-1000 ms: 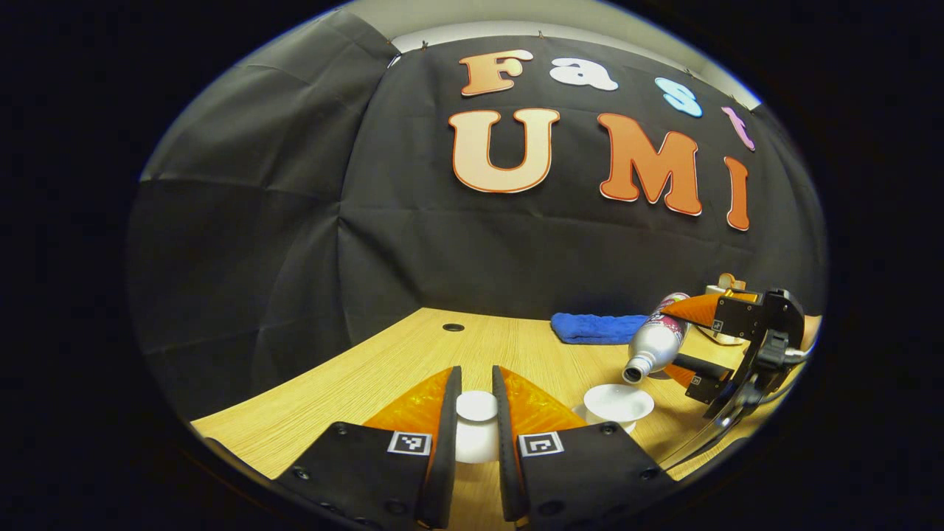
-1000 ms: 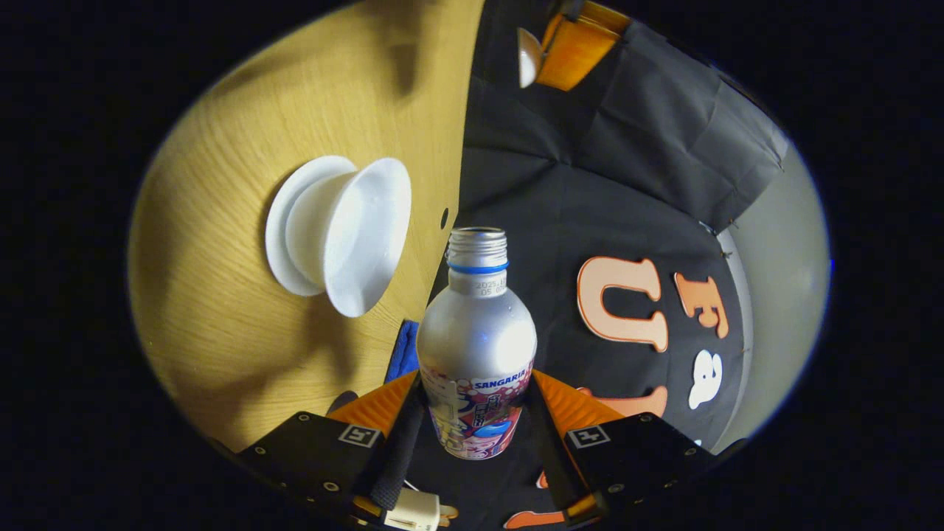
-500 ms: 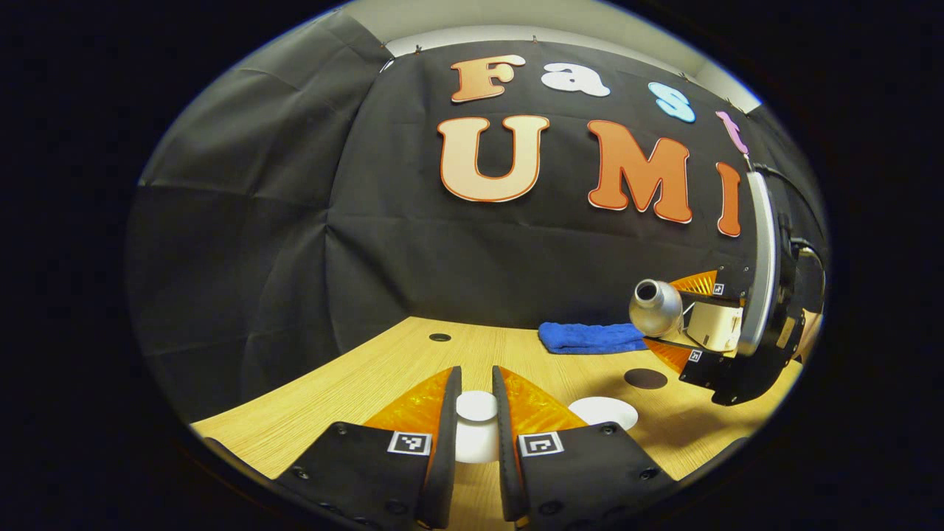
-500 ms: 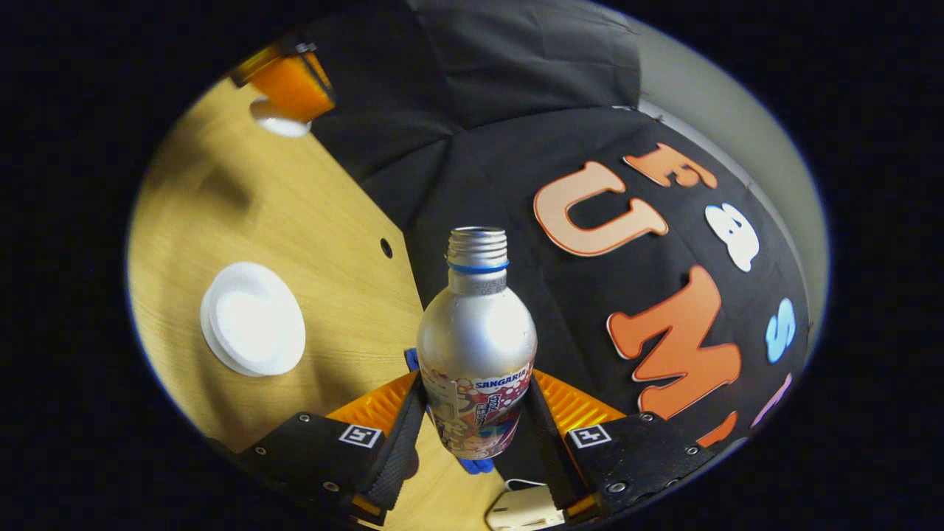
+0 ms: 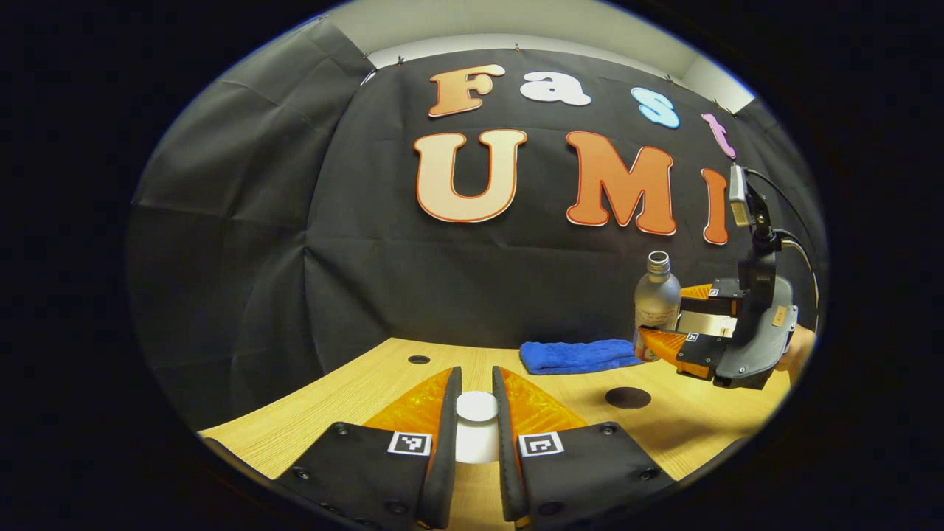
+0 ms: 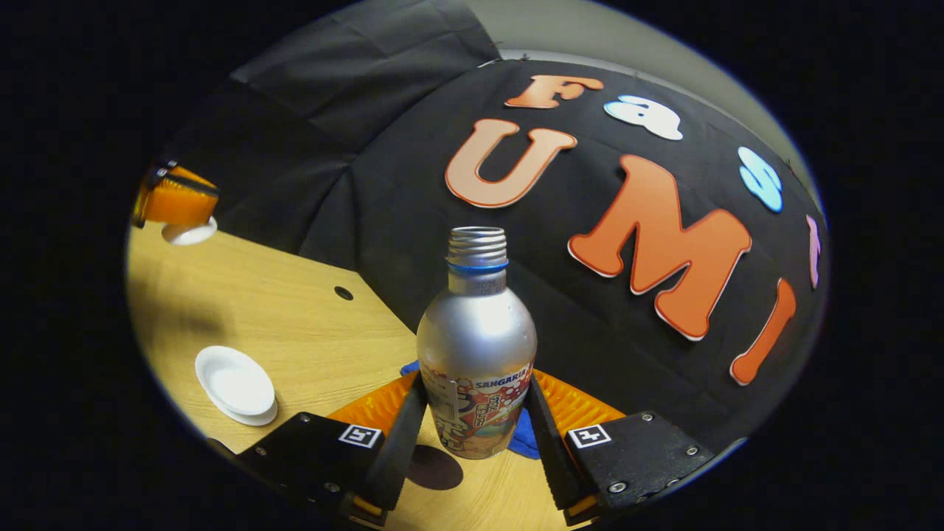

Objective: Open the teacup lid with one hand, grasp the water bottle and pour water into the teacup with the other hand; after pouring, place the water bottle on the coaster and then close the teacup lid.

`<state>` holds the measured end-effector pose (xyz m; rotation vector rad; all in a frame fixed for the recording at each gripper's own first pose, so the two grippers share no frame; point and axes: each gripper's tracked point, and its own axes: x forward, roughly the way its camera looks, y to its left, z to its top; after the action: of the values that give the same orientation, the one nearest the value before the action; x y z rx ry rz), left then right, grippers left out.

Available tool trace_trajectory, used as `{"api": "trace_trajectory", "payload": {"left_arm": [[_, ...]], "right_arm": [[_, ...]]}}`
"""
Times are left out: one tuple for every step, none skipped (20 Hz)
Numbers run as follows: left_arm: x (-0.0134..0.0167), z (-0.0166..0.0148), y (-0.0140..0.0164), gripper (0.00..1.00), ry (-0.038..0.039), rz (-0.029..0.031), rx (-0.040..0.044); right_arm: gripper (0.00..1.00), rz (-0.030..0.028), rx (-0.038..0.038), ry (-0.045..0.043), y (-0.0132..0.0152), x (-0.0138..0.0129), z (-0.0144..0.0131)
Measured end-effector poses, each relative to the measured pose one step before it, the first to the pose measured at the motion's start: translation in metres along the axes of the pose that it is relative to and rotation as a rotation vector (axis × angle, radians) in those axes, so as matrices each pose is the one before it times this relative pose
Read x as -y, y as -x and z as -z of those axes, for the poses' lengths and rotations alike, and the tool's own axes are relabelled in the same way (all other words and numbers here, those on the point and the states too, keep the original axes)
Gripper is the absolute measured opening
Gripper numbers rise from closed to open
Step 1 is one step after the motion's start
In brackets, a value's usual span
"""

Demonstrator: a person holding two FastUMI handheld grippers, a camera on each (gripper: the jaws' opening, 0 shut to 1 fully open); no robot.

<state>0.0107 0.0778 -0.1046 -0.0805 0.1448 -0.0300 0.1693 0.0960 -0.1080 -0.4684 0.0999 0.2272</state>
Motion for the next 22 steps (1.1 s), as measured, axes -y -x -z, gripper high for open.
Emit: {"api": "trace_trajectory", "payload": {"left_arm": [[0.00564,-0.00195,-0.00208,0.29,0.00175,0.00918,0.00018],[0.00404,0.00027,-0.00246,0.29,0.00023,0.00729,0.0003],[0.00463,0.00039,-0.00265,0.29,-0.00385,0.00462,-0.00258],[0.00307,-0.00024,-0.00123,0.29,-0.00406,0.00259,-0.00173],[0.00367,-0.00051,-0.00139,0.29,0.00057,0.00484,-0.00217],[0.00448,0.00037,-0.00057,0.29,0.00332,0.00613,-0.00007],[0.00404,-0.00086,-0.00125,0.29,0.00176,0.00498,0.00013],[0.00383,0.00056,-0.00152,0.29,0.00044,0.00426,-0.00256],[0.0035,0.00033,-0.00082,0.29,0.00011,0.00397,-0.00245],[0.00365,0.00132,-0.00122,0.29,-0.00205,0.00404,-0.00426],[0.0031,0.0018,-0.00197,0.29,-0.00329,0.00314,-0.00293],[0.00355,0.00095,-0.00311,0.29,-0.00233,0.00373,-0.00463],[0.00234,0.00125,-0.0013,0.29,-0.00075,0.00293,-0.0051],[0.00316,0.00168,-0.00073,0.27,-0.00022,0.0039,-0.00462],[0.00309,0.00177,-0.0013,0.27,-0.00231,0.00211,-0.00682],[0.00151,0.0006,-0.00244,0.29,-0.00135,0.00108,-0.00194],[0.00247,0.00137,-0.00141,0.27,-0.00194,0.00376,-0.00459],[0.00289,0.00106,-0.00018,0.29,-0.00221,0.00061,-0.00341],[0.00261,0.0008,-0.00197,0.29,-0.0023,0.00316,-0.0052],[0.00113,0.00144,-0.0013,0.29,-0.00125,0.00037,-0.00448],[0.00273,0.00123,-0.00245,0.29,0.00048,0.0036,-0.00479],[0.00339,0.0014,-0.00049,0.29,0.00066,0.00192,-0.00281]], "right_arm": [[0.77,-0.00369,-0.00768,-0.04919,-0.00152,0.00305,0.0051],[0.77,-0.00615,-0.00179,-0.04919,-0.00349,0.00241,0.0033],[0.77,-0.01041,-0.00519,-0.05525,-0.00348,0.00185,0.00399],[0.77,-0.00781,-0.01037,-0.04559,-0.00247,0.00272,0.00292],[0.77,-0.00359,-0.01129,-0.04818,-0.00331,0.00372,0.00503],[0.77,0.0004,-0.00673,-0.04857,-0.00298,0.00488,0.0029],[0.77,0.00145,-0.00559,-0.0328,-0.00246,0.00395,0.00205],[0.77,-0.00009,-0.00417,-0.02844,-0.00202,0.00301,0.00361],[0.77,-0.00463,-0.01081,-0.02804,-0.00289,0.00069,0.00497],[0.77,-0.01382,-0.01449,-0.03263,-0.00161,-0.00077,0.00678],[0.77,-0.0144,-0.01763,-0.03254,-0.00231,0.00009,0.00733],[0.77,-0.0083,-0.01995,-0.02396,-0.00235,0.00081,0.009],[0.77,0.00323,-0.01975,-0.01365,-0.00299,0.0025,0.0073],[0.77,0.00596,-0.01792,-0.01092,-0.0013,0.00238,0.00697],[0.77,0.00258,-0.02006,-0.00922,-0.00134,0.00193,0.00791],[0.77,0.00431,-0.01396,-0.00558,0.00001,0.00245,0.00752],[0.77,0.00543,-0.01496,0.00044,-0.00065,0.00331,0.0058],[0.77,0.00419,-0.01271,0.00165,-0.00265,0.00039,0.00314],[0.77,0.00049,-0.01107,0.00141,-0.0016,0.00066,0.00347],[0.77,-0.00121,-0.01062,-0.00033,0.00044,0.00137,0.00628],[0.77,0.00025,-0.00885,-0.00066,-0.00052,0.00173,0.00422],[0.77,0.00223,-0.01029,0.00077,-0.00128,0.00066,0.00281]]}}
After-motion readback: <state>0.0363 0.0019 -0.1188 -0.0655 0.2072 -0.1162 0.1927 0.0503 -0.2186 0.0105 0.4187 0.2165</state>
